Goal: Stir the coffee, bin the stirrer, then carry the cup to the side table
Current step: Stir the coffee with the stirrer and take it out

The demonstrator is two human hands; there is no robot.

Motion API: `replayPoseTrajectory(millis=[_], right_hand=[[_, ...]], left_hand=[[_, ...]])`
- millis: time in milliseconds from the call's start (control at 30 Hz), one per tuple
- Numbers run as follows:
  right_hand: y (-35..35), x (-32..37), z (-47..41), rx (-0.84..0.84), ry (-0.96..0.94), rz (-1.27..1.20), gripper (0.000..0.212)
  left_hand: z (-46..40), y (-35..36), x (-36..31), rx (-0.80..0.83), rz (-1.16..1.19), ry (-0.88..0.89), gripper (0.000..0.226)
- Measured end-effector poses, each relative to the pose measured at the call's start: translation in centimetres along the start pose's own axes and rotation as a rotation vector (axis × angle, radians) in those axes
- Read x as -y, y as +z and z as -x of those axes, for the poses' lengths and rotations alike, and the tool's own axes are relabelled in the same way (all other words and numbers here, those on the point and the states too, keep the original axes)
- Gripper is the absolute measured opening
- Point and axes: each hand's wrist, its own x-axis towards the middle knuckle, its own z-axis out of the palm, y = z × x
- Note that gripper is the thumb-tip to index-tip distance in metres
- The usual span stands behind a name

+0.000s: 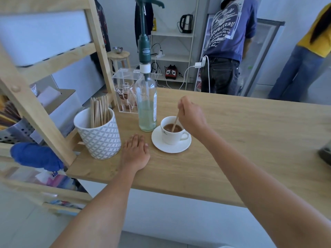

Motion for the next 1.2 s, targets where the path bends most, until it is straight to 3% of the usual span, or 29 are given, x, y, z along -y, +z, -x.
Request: replayPoseTrajectory(millis=[300,467,567,767,900,1100,1200], right_hand=[[0.8,-0.1,-2.9,-0.025,0.071,0.052,0.029],[0.8,0.1,-3.1,0.058,0.095,-0.063,0.030],[0.8,-0.2,-3.0,0.091,0.130,-0.003,0.031],[1.0,-0.3,-2.9,0.017,0.133,0.039,0.029],[1.3,0.3,-2.9,0.077,0.093,-0.037,0.032],[0.9,-0.6,-3.0,-0.002,0.124,0.105,0.030],[1.2,-0.4,-2.8,0.019,0.119,0.016,0.029]], left_hand=[[0.0,-0.1,-0.1,-0.006,0.005,0.001,0.056],[0.0,0.0,-0.1,-0.017,0.009,0.003,0.056],[0.0,0.0,-0.1,-0.019,0.019,-0.001,0.056],[0.1,-0.1,-0.2,-0.012,0.019,0.004,0.056],[0.2,-0.1,-0.1,-0.020,0.015,0.006,0.055],[0.2,-0.2,-0.1,-0.016,0.023,0.010,0.056],[0.3,-0.1,-0.1,-0.012,0.022,0.006,0.056]])
